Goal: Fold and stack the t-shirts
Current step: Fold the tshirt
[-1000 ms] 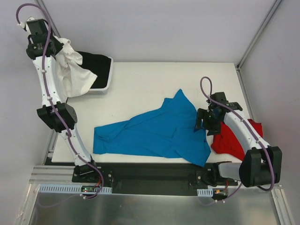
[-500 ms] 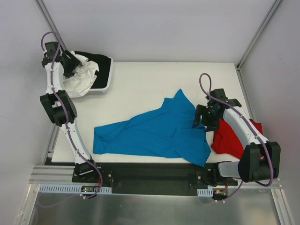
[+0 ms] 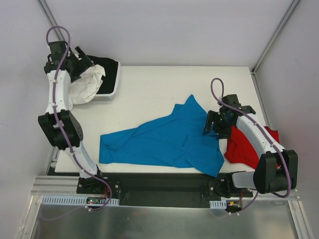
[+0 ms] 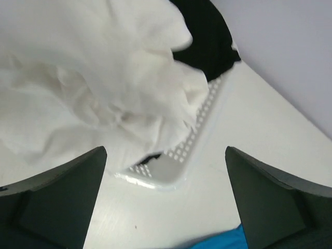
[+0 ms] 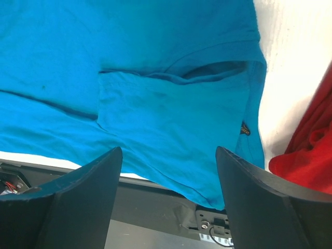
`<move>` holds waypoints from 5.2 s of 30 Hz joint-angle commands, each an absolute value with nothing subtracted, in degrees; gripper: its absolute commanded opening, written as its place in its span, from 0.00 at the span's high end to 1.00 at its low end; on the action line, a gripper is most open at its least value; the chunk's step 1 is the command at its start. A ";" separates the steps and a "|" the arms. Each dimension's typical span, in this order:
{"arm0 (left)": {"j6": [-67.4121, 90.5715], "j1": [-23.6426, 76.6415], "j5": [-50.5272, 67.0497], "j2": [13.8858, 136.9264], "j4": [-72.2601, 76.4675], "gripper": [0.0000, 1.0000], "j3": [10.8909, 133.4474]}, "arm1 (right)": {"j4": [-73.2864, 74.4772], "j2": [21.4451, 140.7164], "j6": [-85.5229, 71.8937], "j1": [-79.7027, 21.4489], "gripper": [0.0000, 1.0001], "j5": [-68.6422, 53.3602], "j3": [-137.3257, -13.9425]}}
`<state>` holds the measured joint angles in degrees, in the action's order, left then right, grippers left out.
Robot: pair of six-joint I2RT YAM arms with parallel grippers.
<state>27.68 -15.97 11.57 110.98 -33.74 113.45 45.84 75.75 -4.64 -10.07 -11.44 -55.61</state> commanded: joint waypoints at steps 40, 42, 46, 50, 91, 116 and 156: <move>27.16 8.08 9.05 60.38 -52.29 0.03 56.69 | 39.29 129.54 -1.76 -6.77 0.25 -27.41 -108.81; 26.98 8.26 8.70 59.42 -53.34 0.02 56.86 | 38.15 130.17 -1.93 -5.80 0.24 -28.82 -109.07; 25.93 9.49 7.47 59.33 -55.80 0.02 57.74 | 30.62 130.60 -5.78 -3.17 0.25 -37.23 -107.85; 25.05 10.98 5.81 59.85 -57.21 0.02 59.15 | 24.96 131.31 -9.22 -0.97 0.25 -38.06 -109.32; 25.84 13.18 5.97 61.70 -57.22 0.01 59.59 | 16.87 122.00 -10.73 -4.92 0.99 -43.07 -91.58; 34.01 13.18 0.88 70.74 -52.38 0.01 50.18 | 29.08 102.39 -5.63 -11.34 0.99 -39.55 -76.72; 34.72 13.18 -5.19 79.37 -43.77 0.82 46.41 | 35.16 102.92 -2.55 -10.28 0.99 -37.79 -82.44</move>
